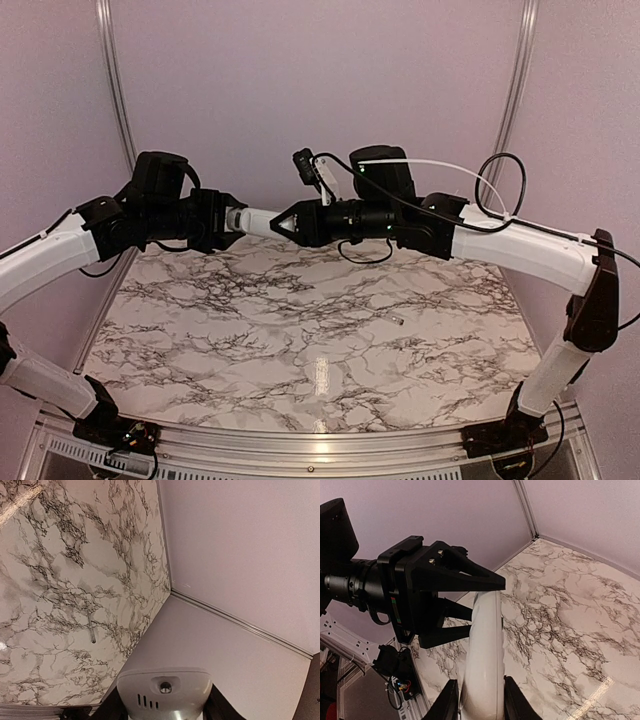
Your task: Unload the batteries from the remote control
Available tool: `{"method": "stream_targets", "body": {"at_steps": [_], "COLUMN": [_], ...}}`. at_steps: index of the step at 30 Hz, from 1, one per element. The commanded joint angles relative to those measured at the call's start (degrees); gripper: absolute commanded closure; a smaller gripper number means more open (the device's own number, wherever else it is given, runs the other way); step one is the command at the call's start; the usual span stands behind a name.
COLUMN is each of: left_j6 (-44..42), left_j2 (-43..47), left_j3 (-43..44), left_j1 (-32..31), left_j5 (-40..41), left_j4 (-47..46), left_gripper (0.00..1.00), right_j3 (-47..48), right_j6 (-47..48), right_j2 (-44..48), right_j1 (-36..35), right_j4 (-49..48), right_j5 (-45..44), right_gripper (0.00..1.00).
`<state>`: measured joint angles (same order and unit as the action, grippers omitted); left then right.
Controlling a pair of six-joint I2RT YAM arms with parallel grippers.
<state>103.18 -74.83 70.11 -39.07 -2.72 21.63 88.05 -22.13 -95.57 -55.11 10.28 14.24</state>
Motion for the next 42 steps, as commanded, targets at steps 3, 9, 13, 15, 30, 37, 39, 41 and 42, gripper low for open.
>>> {"method": "stream_targets", "body": {"at_steps": [3,9,13,15,30,37,39,41,42], "left_j6": [1.12,1.15,-0.64,-2.66,-34.24,-64.55,-70.53,-76.01,-78.83], "left_j2": [2.39,3.05,4.04,4.88,9.37,2.41,1.70,1.13,0.87], "left_j3": [-1.75,-3.25,-4.26,-4.42,-4.82,5.99,7.36,8.47,9.08], "left_j1": [-0.22,-0.22,-0.14,-0.09,10.00,10.55,10.46,9.95,9.11], "left_j5": [-0.17,-0.07,0.39,1.49,-4.45,-9.60,-10.99,-12.21,-12.65], "left_j4": [-2.98,-5.05,-6.20,-5.78,-0.18,8.14,8.20,8.50,8.78], "left_gripper": [0.81,0.70,0.29,0.13,0.01,0.01,0.02,0.02,0.02], "right_j3": [2.56,2.57,2.87,2.78,-2.64,-2.81,-3.31,-4.11,-4.26], "right_j6": [0.27,0.05,-0.12,-0.58,-11.46,-14.48,-16.16,-18.44,-19.18], "right_j2": [-1.07,-0.98,-0.49,0.28,8.21,9.51,9.29,8.84,8.53], "right_j1": [-0.35,-0.33,-0.35,-0.35,8.56,14.11,15.38,16.50,16.89], "right_j4": [-0.58,0.37,1.30,1.92,8.46,14.69,15.13,14.67,14.41], "right_j5": [0.95,0.97,0.09,-0.85,5.05,14.19,18.16,23.11,25.19], "right_gripper": [0.83,0.97,1.00,1.00,1.00,1.00,1.00,1.00,1.00]}}
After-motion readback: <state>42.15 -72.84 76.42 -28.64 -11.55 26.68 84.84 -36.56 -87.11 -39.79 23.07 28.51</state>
